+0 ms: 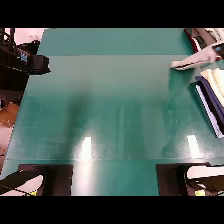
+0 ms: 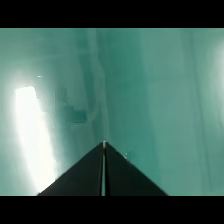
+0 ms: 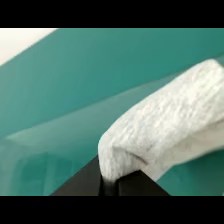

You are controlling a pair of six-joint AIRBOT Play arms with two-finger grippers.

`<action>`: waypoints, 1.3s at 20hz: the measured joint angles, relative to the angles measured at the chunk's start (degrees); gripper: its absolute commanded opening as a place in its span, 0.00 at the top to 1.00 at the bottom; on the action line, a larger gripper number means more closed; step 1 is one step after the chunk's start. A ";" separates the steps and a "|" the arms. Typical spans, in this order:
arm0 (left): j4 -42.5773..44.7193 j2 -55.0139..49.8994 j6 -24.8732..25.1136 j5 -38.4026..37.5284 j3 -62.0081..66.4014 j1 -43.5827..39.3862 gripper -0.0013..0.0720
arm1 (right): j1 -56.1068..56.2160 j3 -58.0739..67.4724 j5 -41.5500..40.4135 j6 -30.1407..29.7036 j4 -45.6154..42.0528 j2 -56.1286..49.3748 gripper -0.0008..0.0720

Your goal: Fold the shirts.

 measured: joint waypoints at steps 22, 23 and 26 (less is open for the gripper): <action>-2.64 0.00 -1.57 -4.17 0.00 0.00 0.95 | -15.02 19.69 9.01 -3.54 -0.44 0.87 0.97; -2.64 0.00 -1.55 -4.17 0.00 0.00 0.95 | -15.96 19.67 10.78 -3.30 -1.22 1.62 0.97; -2.80 0.00 -0.87 -4.15 0.00 0.00 0.95 | -18.84 19.65 15.76 0.66 -7.10 4.07 0.97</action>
